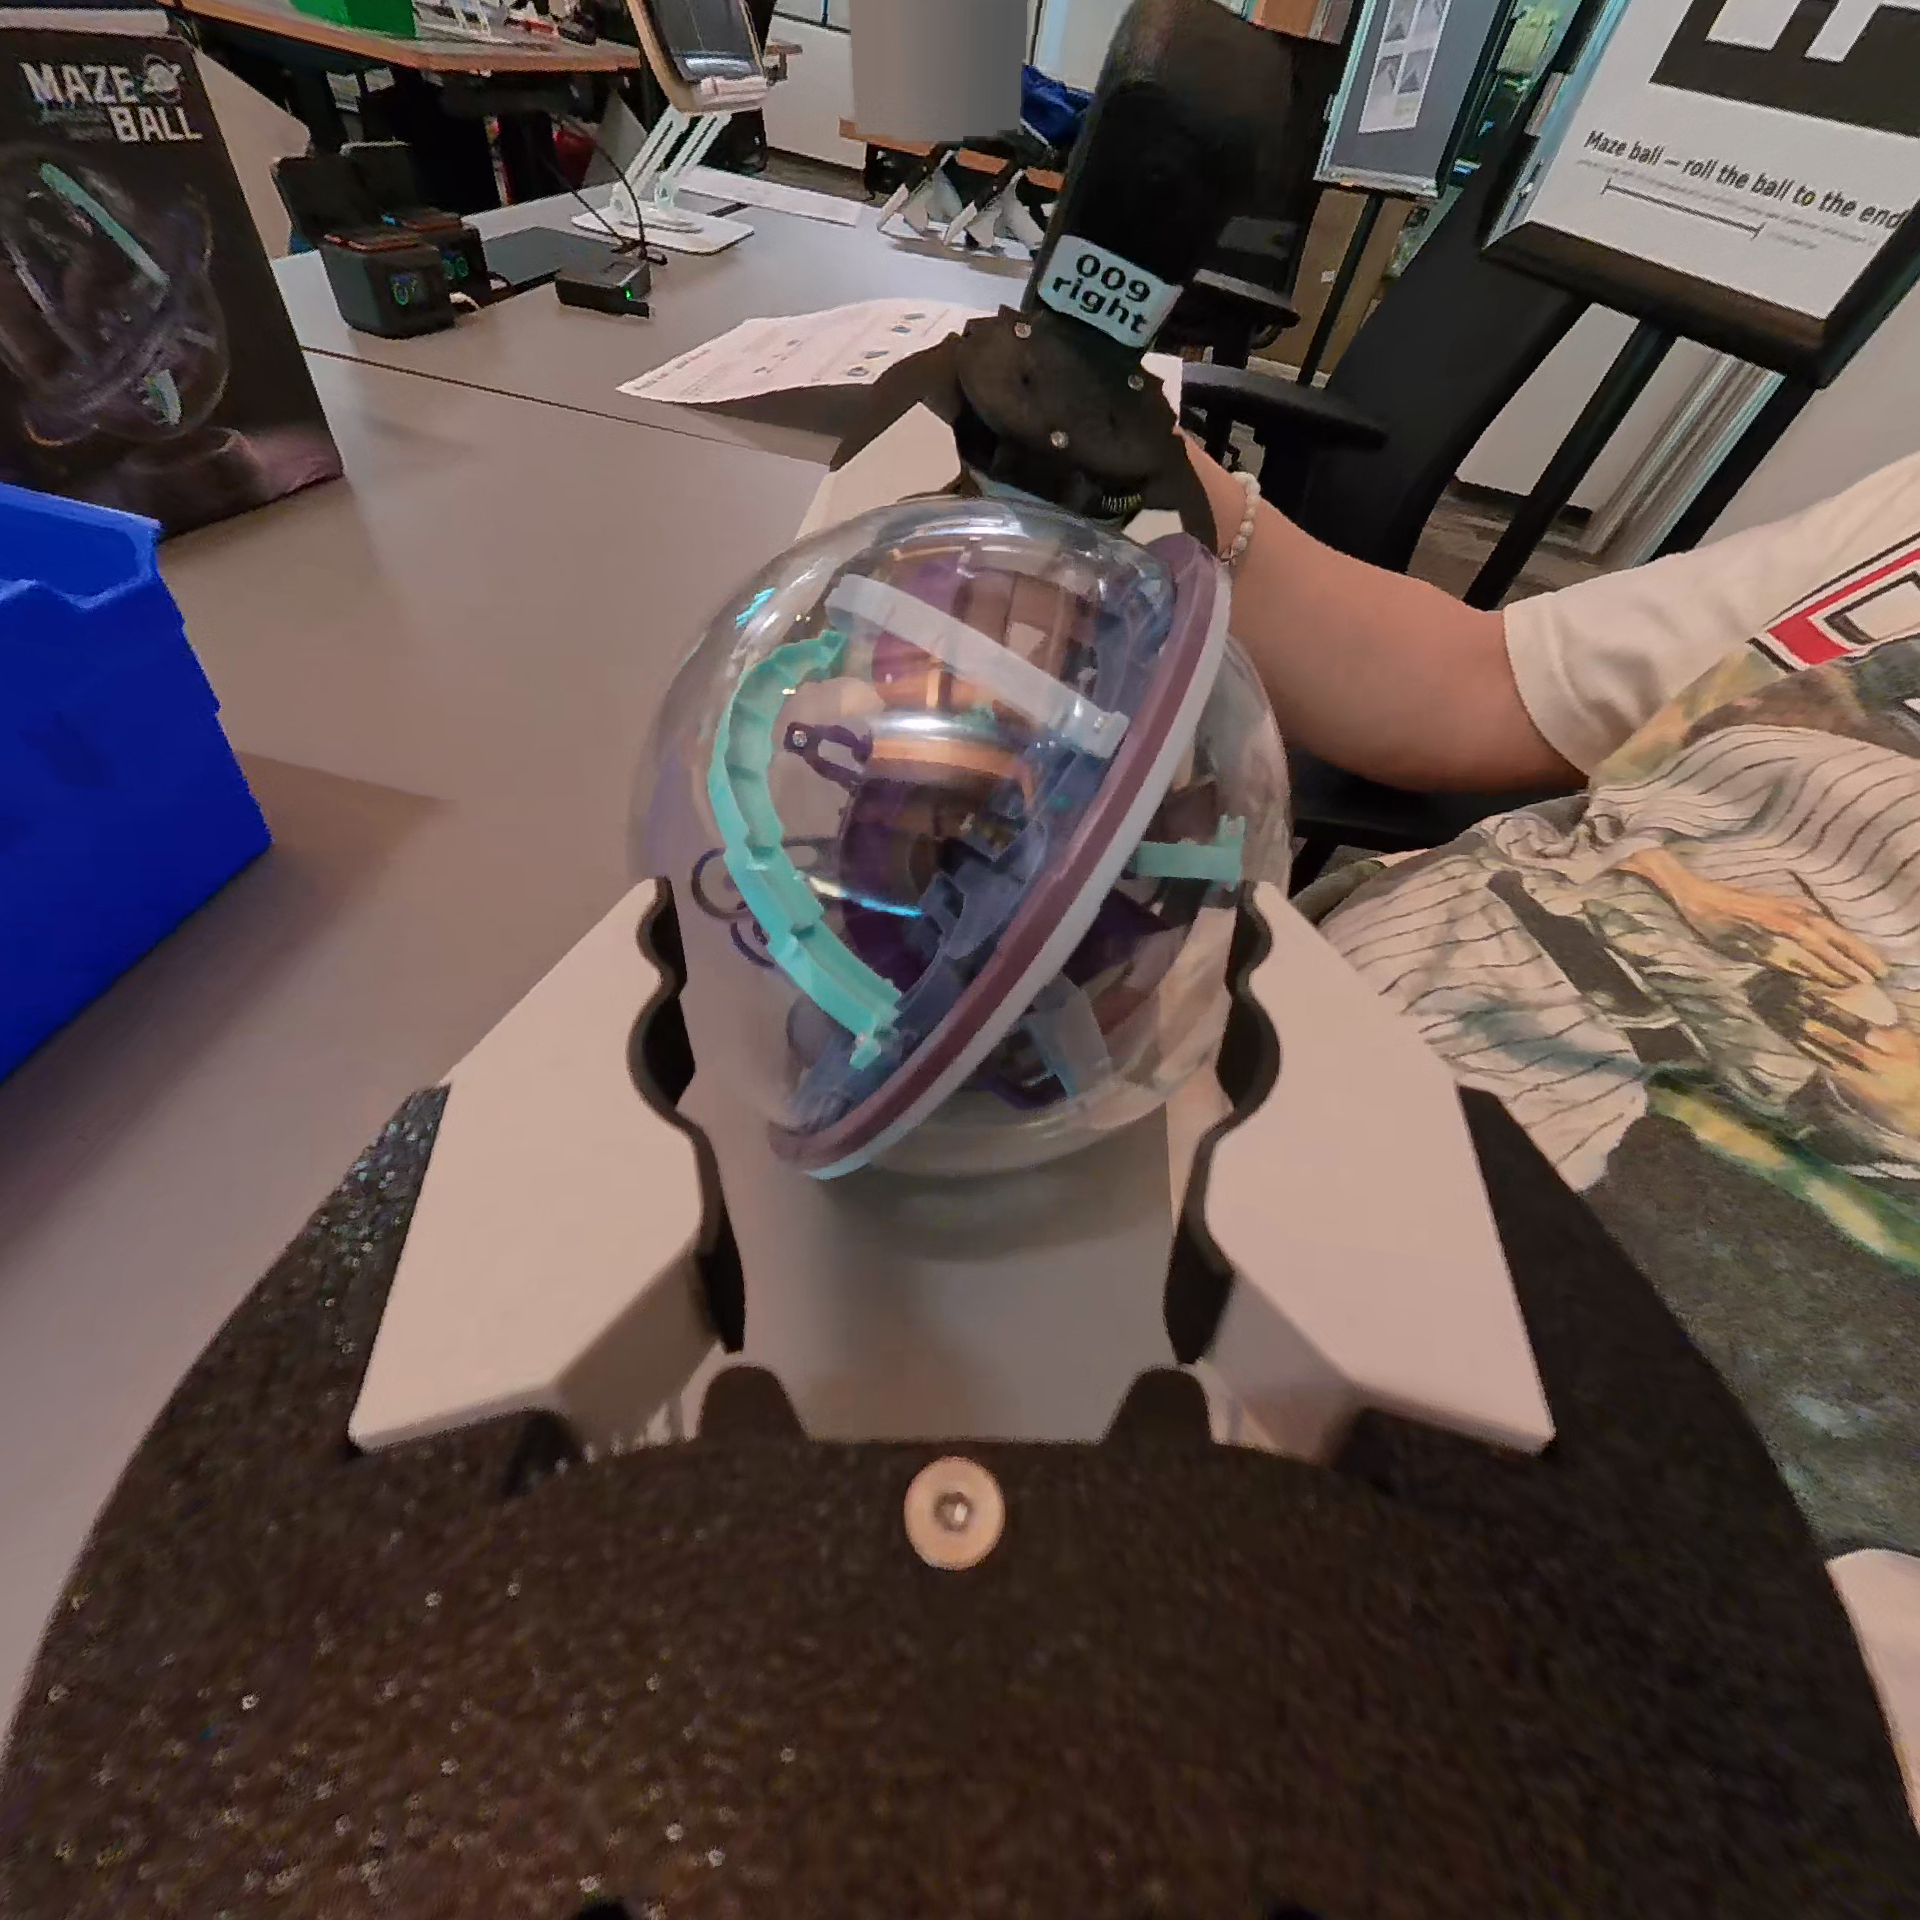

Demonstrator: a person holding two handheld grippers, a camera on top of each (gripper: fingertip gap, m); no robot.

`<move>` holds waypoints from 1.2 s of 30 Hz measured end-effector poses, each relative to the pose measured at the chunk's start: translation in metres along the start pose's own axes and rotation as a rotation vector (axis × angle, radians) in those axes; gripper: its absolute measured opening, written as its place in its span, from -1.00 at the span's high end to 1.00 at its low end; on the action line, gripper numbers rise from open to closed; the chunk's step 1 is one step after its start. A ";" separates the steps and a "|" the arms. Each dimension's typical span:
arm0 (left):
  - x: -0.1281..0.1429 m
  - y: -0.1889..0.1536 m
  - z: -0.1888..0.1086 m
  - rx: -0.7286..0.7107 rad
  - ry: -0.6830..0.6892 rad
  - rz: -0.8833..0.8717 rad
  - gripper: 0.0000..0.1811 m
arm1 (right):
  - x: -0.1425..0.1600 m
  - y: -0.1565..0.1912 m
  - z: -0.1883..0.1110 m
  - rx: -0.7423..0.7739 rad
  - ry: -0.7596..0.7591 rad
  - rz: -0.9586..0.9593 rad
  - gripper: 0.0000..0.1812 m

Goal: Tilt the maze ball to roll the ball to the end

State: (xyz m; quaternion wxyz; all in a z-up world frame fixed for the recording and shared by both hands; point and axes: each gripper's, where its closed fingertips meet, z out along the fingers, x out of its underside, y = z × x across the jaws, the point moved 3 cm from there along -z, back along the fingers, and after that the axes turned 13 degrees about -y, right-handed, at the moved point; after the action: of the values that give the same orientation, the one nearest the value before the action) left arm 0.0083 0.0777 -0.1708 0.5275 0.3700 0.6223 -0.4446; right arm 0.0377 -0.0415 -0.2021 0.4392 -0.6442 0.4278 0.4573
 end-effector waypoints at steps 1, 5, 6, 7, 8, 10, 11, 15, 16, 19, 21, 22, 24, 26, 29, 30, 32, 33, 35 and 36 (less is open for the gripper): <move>0.000 0.000 0.000 -0.003 0.003 0.002 -0.11 | -0.002 -0.001 -0.002 0.000 -0.016 0.023 -0.37; 0.002 0.005 -0.003 -0.030 0.016 0.004 -0.08 | -0.012 -0.006 -0.009 0.024 -0.092 0.082 -0.28; 0.002 0.006 -0.004 -0.036 0.020 0.002 -0.08 | -0.016 -0.008 -0.010 0.031 -0.117 0.099 -0.25; 0.003 0.007 -0.006 -0.043 0.022 -0.001 -0.07 | -0.018 -0.010 -0.011 0.038 -0.136 0.116 -0.22; 0.003 0.008 -0.007 -0.049 0.024 -0.006 -0.06 | -0.020 -0.011 -0.011 0.046 -0.153 0.133 -0.20; 0.003 0.010 -0.009 -0.061 0.027 -0.018 -0.05 | -0.022 -0.014 -0.010 0.056 -0.169 0.150 -0.18; 0.003 0.011 -0.010 -0.068 0.025 -0.028 -0.06 | -0.022 -0.015 -0.008 0.062 -0.178 0.152 -0.18; -0.002 0.018 -0.012 -0.110 -0.028 -0.080 -0.15 | -0.028 -0.020 0.002 0.101 -0.221 0.158 -0.18; -0.003 0.021 -0.012 -0.120 -0.045 -0.101 -0.17 | -0.029 -0.021 0.005 0.113 -0.230 0.162 -0.18; -0.004 0.028 -0.012 -0.133 -0.103 -0.160 -0.22 | -0.032 -0.024 0.013 0.148 -0.240 0.163 -0.21; -0.003 0.032 -0.012 -0.137 -0.134 -0.199 -0.25 | -0.036 -0.026 0.017 0.178 -0.251 0.152 -0.20; -0.002 0.034 -0.012 -0.139 -0.149 -0.226 -0.27 | -0.038 -0.028 0.020 0.195 -0.261 0.150 -0.20; 0.001 0.038 -0.013 -0.133 -0.168 -0.290 -0.30 | -0.046 -0.030 0.025 0.227 -0.300 0.161 -0.16; 0.004 0.041 -0.013 -0.122 -0.187 -0.355 -0.32 | -0.053 -0.032 0.029 0.261 -0.335 0.179 -0.12; 0.004 0.045 -0.015 -0.119 -0.220 -0.419 -0.35 | -0.057 -0.035 0.033 0.310 -0.352 0.197 -0.08; 0.005 0.046 -0.015 -0.113 -0.224 -0.427 -0.36 | -0.059 -0.036 0.034 0.325 -0.364 0.199 -0.04; 0.005 0.045 -0.015 -0.097 -0.229 -0.429 -0.38 | -0.064 -0.036 0.035 0.343 -0.390 0.213 0.08; 0.004 0.044 -0.014 -0.091 -0.236 -0.425 -0.39 | -0.065 -0.036 0.036 0.348 -0.401 0.219 0.13; 0.001 0.044 -0.011 -0.087 -0.259 -0.411 -0.41 | -0.066 -0.036 0.036 0.359 -0.409 0.206 0.12; 0.000 0.044 -0.010 -0.086 -0.270 -0.404 -0.43 | -0.066 -0.037 0.036 0.366 -0.414 0.206 0.11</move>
State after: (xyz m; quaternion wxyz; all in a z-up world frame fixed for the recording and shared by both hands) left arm 0.0457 0.1013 -0.1775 0.5215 0.1523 0.6257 -0.5598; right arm 0.0511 0.0120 -0.1395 0.5772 -0.4006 0.4675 0.5365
